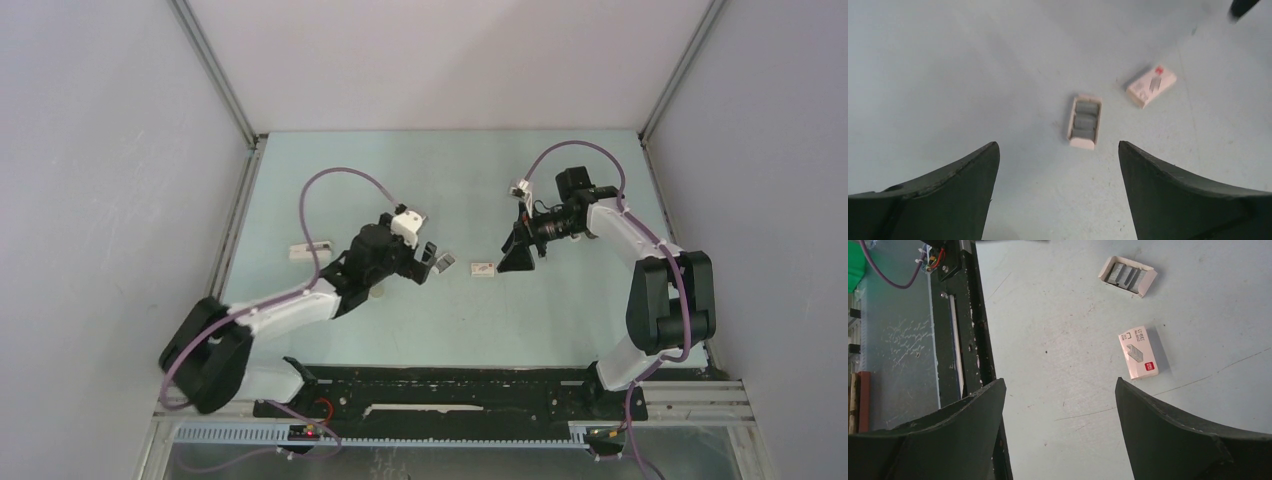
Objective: Unload the staples from the stapler
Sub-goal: Move the shell to the center of the board.
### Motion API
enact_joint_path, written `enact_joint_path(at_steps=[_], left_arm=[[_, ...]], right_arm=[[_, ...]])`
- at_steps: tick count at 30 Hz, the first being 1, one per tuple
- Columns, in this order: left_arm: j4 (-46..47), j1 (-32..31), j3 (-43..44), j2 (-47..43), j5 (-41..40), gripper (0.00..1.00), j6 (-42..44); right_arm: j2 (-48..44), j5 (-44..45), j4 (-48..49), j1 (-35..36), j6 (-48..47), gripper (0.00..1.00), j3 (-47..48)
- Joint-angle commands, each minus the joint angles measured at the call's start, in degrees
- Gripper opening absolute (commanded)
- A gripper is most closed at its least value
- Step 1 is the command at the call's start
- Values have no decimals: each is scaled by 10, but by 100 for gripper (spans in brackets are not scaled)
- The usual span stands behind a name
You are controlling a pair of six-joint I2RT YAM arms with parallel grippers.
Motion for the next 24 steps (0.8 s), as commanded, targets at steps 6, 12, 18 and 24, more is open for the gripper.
enact_joint_path(at_steps=[6, 12, 18, 24], left_arm=[[114, 11, -81, -228, -131, 100, -13], [142, 22, -140, -233, -44, 100, 2], [172, -8, -163, -177, -48, 100, 46], [210, -33, -139, -70, -42, 100, 68]], right_arm=[[7, -1, -21, 7, -15, 89, 50], [36, 71, 26, 40, 67, 87, 82], [80, 142, 79, 87, 194, 78, 117], [144, 185, 71, 112, 272, 62, 172]])
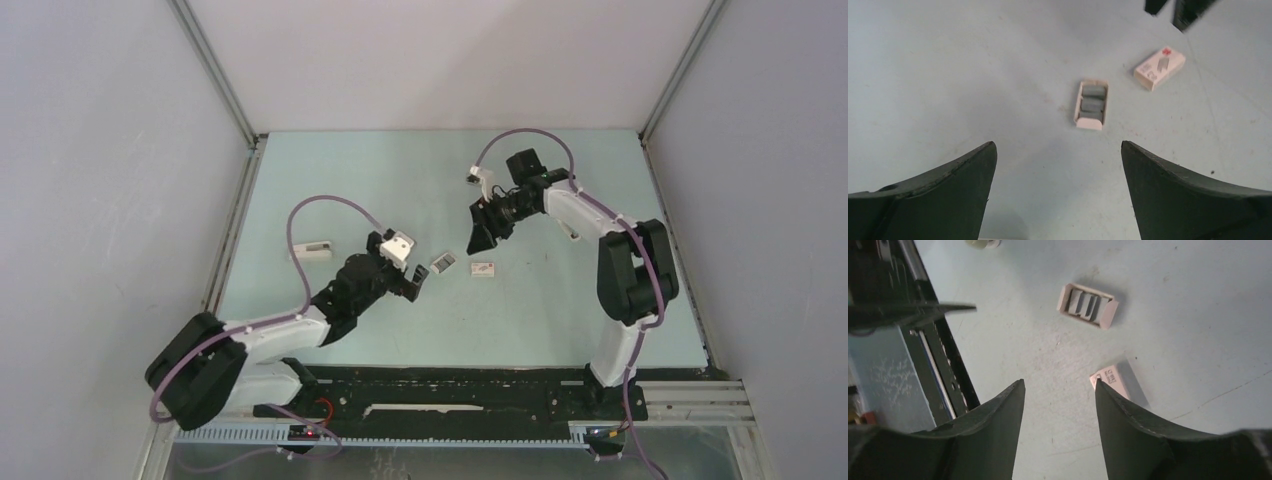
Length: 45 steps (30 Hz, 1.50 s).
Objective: Unload the staples from the stapler
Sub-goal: Move the shell to the center of the board.
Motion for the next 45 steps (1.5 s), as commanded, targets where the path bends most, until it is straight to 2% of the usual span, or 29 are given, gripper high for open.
enact_joint_path(at_steps=[1, 7, 15, 18, 23, 31, 34, 45], left_arm=[[62, -16, 21, 67, 10, 100, 34], [108, -26, 38, 139, 14, 100, 52], [126, -32, 68, 213, 40, 98, 71], [126, -32, 88, 244, 32, 95, 68], [121, -32, 118, 292, 22, 92, 61], [105, -31, 152, 335, 31, 89, 65], [86, -26, 170, 351, 47, 81, 65], [70, -11, 175, 369, 86, 68, 61]], right_arm=[[41, 44, 9, 12, 88, 59, 56], [77, 69, 16, 21, 125, 45, 70], [133, 126, 22, 41, 178, 35, 105], [152, 140, 24, 44, 186, 24, 119], [188, 147, 13, 44, 189, 13, 151], [220, 146, 1, 56, 188, 10, 178], [225, 142, -2, 62, 188, 10, 179], [237, 114, -13, 75, 183, 10, 177]])
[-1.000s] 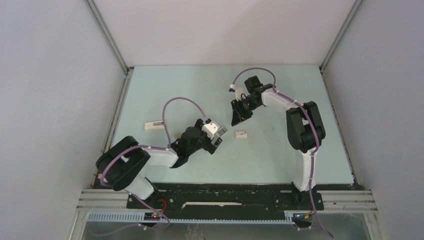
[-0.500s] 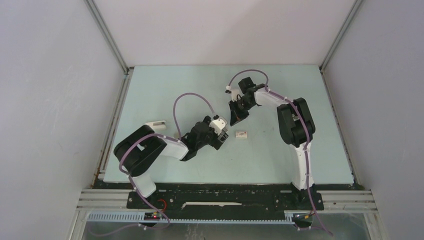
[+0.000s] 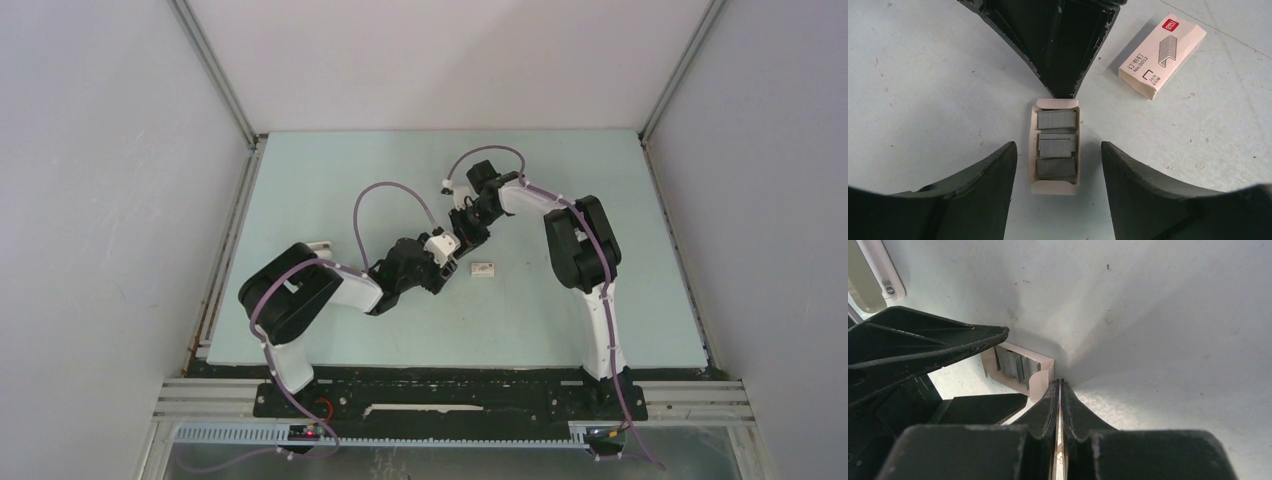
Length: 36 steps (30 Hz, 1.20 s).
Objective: Unload the staples from the stapler
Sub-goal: Move the shell to the center of the board.
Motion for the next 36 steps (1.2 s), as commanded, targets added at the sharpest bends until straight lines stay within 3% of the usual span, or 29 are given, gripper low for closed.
enact_joint_path(at_steps=[1, 6, 13, 29, 36], left_arm=[[-12, 6, 19, 9, 10, 67, 9], [-42, 9, 32, 6, 8, 56, 18], [-62, 9, 27, 1, 21, 48, 15], [-72, 9, -30, -46, 97, 46, 32], [-82, 9, -42, -73, 89, 49, 41]], right_arm=[[4, -21, -11, 7, 3, 10, 17], [-7, -32, -11, 9, 0, 9, 6], [-26, -42, -5, 15, -3, 9, -19], [-80, -42, 14, 28, -5, 9, -84], [-113, -33, -1, 26, -39, 12, -92]])
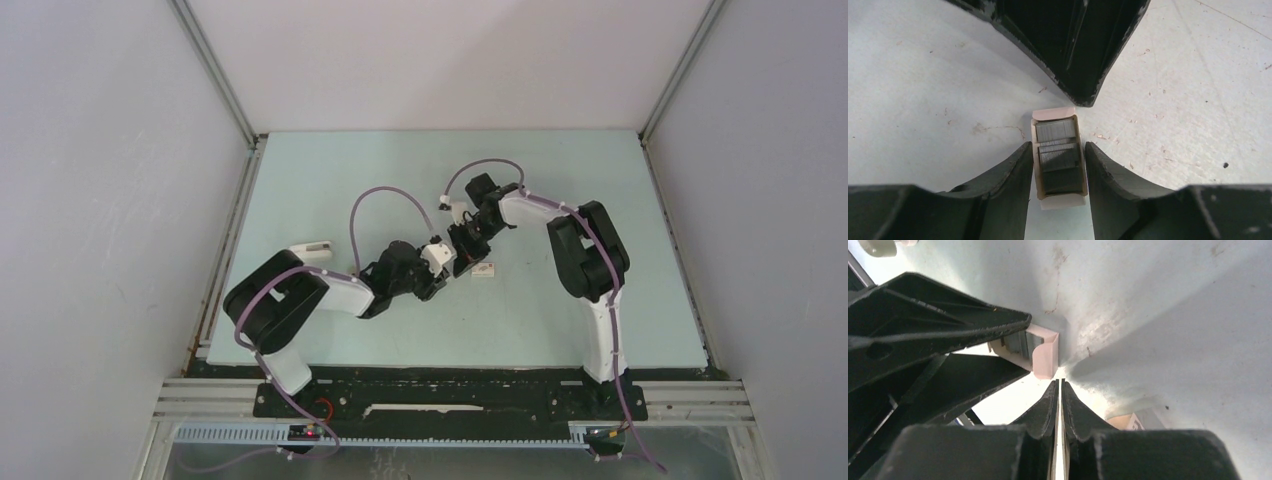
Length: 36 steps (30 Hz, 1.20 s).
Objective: Unload the staples from the stapler
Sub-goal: Move the shell to the center of the board, then close the staple box at the center of the board.
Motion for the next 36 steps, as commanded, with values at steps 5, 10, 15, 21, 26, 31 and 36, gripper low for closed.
enact_joint_path(at_steps=[5, 10, 15, 21, 26, 31, 36], left_arm=[[-41, 2, -5, -61, -15, 55, 26], [-45, 2, -9, -128, -45, 60, 20], [-48, 5, -19, -221, -90, 62, 1], [-51, 29, -38, -326, -124, 68, -40], [-53, 102, -58, -399, -84, 93, -155], [-39, 156, -85, -421, -2, 96, -199], [-9, 157, -123, -407, 15, 97, -171]], right_arm=[[-130, -16, -10, -16, -76, 16, -26], [-187, -64, -42, -57, -132, 20, -26], [-230, -119, -73, -103, -186, 23, -20], [-264, -133, -114, -134, -265, 28, 19], [-278, -194, -121, -144, -372, 48, 38], [-242, -267, -285, -134, -715, 70, 39], [-208, -263, -334, -122, -802, 71, 28]])
